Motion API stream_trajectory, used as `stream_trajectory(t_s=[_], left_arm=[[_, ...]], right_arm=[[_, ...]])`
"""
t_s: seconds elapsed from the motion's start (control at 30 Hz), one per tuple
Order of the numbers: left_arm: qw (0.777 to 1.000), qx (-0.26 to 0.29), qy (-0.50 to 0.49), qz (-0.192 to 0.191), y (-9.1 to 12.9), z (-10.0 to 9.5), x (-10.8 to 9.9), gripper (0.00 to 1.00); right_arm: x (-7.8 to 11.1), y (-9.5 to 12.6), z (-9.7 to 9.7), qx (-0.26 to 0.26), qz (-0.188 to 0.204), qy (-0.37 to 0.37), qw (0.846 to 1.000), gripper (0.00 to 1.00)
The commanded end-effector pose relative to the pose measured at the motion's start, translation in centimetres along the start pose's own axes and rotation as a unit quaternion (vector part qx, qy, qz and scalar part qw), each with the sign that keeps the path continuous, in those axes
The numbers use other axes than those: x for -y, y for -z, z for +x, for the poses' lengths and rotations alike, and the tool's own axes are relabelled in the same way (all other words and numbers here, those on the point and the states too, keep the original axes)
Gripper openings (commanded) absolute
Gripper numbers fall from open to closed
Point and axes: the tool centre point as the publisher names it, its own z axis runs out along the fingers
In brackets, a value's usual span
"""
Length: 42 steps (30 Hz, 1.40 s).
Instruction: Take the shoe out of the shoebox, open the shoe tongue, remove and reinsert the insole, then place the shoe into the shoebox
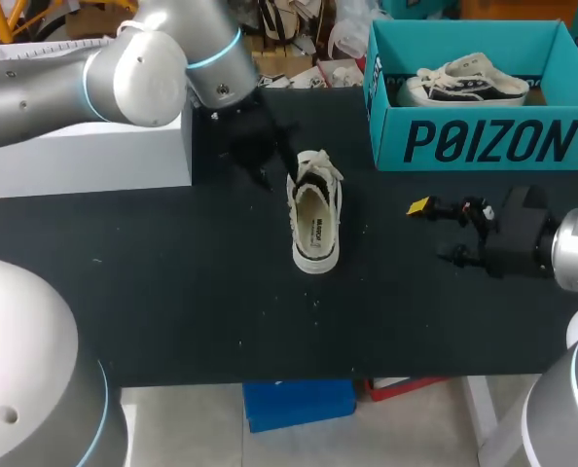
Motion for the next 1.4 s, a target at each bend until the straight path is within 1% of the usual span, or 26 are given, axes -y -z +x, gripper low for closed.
stream_trajectory(t_s=[0.03,0.27,0.53,0.67,0.9,1.0,1.13,1.2,1.3,1.37,1.4], left_arm=[[1.0,-0.019,-0.001,0.003,-1.0,-0.6,-0.3,0.44],[0.999,-0.032,0.001,0.012,-2.7,0.3,0.1,0.44],[0.998,-0.051,0.011,0.021,-5.3,1.3,0.0,0.45],[0.998,-0.062,0.01,0.012,-6.3,1.6,-0.3,0.44],[0.998,-0.063,0.003,-0.012,-6.9,1.5,-1.2,0.43],[0.997,-0.067,-0.004,-0.022,-7.1,1.3,-1.5,0.38],[0.996,-0.077,-0.014,-0.038,-7.5,1.2,-1.8,0.34],[0.996,-0.077,-0.015,-0.038,-7.7,1.1,-1.9,0.34],[0.996,-0.078,-0.018,-0.037,-8.0,1.0,-1.8,0.31],[0.996,-0.082,-0.023,-0.041,-8.0,1.0,-1.8,0.24],[0.995,-0.085,-0.025,-0.043,-8.1,1.0,-1.8,0.11]], right_arm=[[0.0,-0.1,0.1,0.001,0.0,0.0,1.0,1.0],[0.0,-0.1,0.1,0.001,0.0,0.0,1.0,1.0],[0.0,-0.1,0.1,0.001,0.0,0.0,1.0,1.0],[0.0,-0.1,0.1,0.001,0.0,0.0,1.0,1.0],[0.0,-0.1,0.1,0.001,0.0,0.0,1.0,1.0],[0.0,-0.1,0.1,0.001,0.0,0.0,1.0,1.0],[0.0,-0.1,0.1,0.001,0.0,0.0,1.0,1.0],[0.0,-0.1,0.1,0.001,0.0,0.0,1.0,1.0],[0.0,-0.1,0.1,0.001,0.0,0.0,1.0,1.0],[0.0,-0.1,0.1,0.001,0.0,0.0,1.0,1.0],[0.0,-0.1,0.1,0.001,0.0,0.0,1.0,1.0]])
